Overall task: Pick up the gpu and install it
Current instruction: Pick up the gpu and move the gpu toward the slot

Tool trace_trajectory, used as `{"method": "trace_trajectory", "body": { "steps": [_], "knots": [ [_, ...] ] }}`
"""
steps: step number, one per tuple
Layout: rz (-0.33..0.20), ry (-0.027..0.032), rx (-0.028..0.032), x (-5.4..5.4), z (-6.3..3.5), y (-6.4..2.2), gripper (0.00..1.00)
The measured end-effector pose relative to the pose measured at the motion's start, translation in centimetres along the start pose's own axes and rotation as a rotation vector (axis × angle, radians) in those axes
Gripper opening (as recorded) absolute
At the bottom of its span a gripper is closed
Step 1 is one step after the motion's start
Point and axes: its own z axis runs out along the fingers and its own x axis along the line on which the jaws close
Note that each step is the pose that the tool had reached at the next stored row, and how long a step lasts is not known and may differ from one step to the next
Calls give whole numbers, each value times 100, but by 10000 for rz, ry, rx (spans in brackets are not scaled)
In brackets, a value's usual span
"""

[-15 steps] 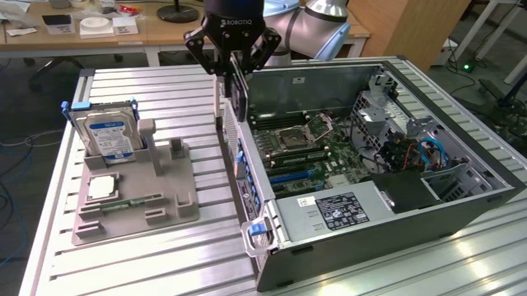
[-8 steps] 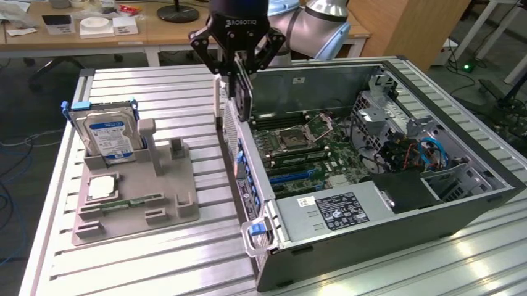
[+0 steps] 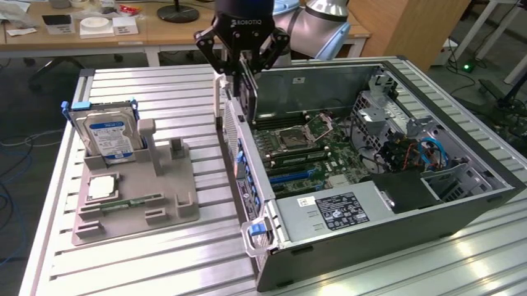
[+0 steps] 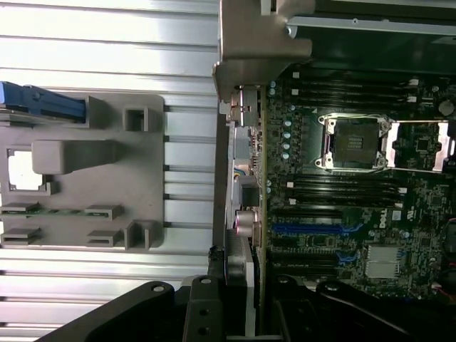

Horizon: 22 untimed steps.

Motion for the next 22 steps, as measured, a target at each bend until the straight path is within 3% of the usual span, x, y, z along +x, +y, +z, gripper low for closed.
{"method": "trace_trajectory", "body": {
  "steps": [22],
  "knots": [
    [9,0,0,-223,5,-5,28]
  ]
}}
